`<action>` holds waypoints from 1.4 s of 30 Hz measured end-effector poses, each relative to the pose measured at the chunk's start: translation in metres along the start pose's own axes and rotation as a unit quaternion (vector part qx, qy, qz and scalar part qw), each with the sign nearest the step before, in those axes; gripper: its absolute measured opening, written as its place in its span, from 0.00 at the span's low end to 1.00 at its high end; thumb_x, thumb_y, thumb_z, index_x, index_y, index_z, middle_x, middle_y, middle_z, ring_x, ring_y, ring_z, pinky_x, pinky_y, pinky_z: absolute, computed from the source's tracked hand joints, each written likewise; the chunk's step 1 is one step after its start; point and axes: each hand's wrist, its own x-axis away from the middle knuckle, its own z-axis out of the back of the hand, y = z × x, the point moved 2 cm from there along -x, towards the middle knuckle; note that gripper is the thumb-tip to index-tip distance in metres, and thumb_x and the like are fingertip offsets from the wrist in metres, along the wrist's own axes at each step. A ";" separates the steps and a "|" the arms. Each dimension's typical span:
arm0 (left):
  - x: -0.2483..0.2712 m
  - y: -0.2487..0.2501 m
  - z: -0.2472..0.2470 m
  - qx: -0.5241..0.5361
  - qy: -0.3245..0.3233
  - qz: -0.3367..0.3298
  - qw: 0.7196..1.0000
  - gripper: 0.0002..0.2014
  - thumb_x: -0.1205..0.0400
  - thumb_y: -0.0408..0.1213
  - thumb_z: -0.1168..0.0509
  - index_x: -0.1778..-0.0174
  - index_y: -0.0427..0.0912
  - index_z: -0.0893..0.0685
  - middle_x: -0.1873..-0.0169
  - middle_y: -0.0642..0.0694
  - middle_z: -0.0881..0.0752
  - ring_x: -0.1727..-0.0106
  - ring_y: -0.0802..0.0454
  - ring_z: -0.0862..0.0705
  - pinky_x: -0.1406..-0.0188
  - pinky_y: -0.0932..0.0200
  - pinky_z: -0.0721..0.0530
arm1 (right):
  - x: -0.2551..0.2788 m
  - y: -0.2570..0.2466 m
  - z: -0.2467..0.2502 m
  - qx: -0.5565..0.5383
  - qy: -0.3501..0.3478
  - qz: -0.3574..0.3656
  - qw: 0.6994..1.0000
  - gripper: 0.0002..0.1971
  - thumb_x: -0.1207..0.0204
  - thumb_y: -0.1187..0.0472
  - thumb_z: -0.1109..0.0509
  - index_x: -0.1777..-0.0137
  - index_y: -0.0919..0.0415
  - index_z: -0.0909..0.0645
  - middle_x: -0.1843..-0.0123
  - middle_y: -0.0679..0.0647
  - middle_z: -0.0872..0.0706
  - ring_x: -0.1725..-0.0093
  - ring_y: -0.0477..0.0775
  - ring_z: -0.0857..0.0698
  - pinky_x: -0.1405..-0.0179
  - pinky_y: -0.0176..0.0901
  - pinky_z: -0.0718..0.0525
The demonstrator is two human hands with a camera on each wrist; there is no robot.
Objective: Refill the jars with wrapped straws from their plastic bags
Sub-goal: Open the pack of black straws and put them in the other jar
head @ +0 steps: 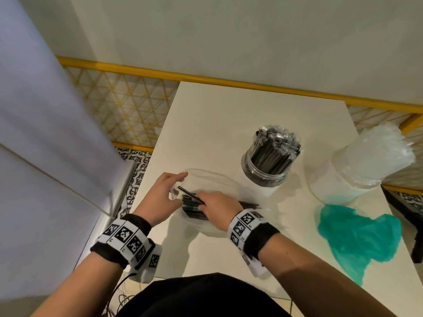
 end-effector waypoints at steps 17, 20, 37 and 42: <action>0.015 -0.014 -0.002 0.015 0.013 -0.025 0.999 0.34 0.27 0.23 0.37 0.28 0.58 0.25 0.42 0.58 0.24 0.40 0.61 0.24 0.57 0.69 0.25 | -0.015 0.043 -0.050 0.057 -0.038 -0.106 0.992 0.26 0.35 0.59 0.23 0.38 0.52 0.28 0.41 0.54 0.18 0.42 0.59 0.17 0.39 0.55 0.17; 0.014 -0.015 -0.003 0.003 0.015 -0.019 1.000 0.34 0.27 0.23 0.37 0.28 0.59 0.25 0.42 0.58 0.25 0.40 0.61 0.24 0.55 0.67 0.24 | -0.011 0.045 -0.042 0.012 -0.041 -0.119 0.992 0.18 0.36 0.59 0.26 0.47 0.49 0.26 0.51 0.52 0.15 0.53 0.57 0.15 0.49 0.52 0.13; -0.018 0.000 0.013 -0.104 0.034 0.008 0.994 0.29 0.23 0.25 0.40 0.29 0.55 0.25 0.42 0.57 0.25 0.51 0.58 0.20 0.67 0.74 0.28 | 0.070 0.004 0.154 -0.501 0.347 0.067 0.790 0.03 0.28 0.65 0.22 0.59 0.58 0.13 0.61 0.52 0.09 0.57 0.54 0.09 0.52 0.48 0.11; -0.037 -0.009 0.018 -0.155 0.003 0.102 0.983 0.22 0.19 0.35 0.40 0.28 0.50 0.24 0.31 0.45 0.25 0.51 0.53 0.21 0.47 0.60 0.24 | 0.083 0.043 0.189 -0.501 0.479 0.047 0.720 0.07 0.32 0.64 0.22 0.65 0.50 0.13 0.63 0.56 0.10 0.61 0.62 0.10 0.53 0.61 0.10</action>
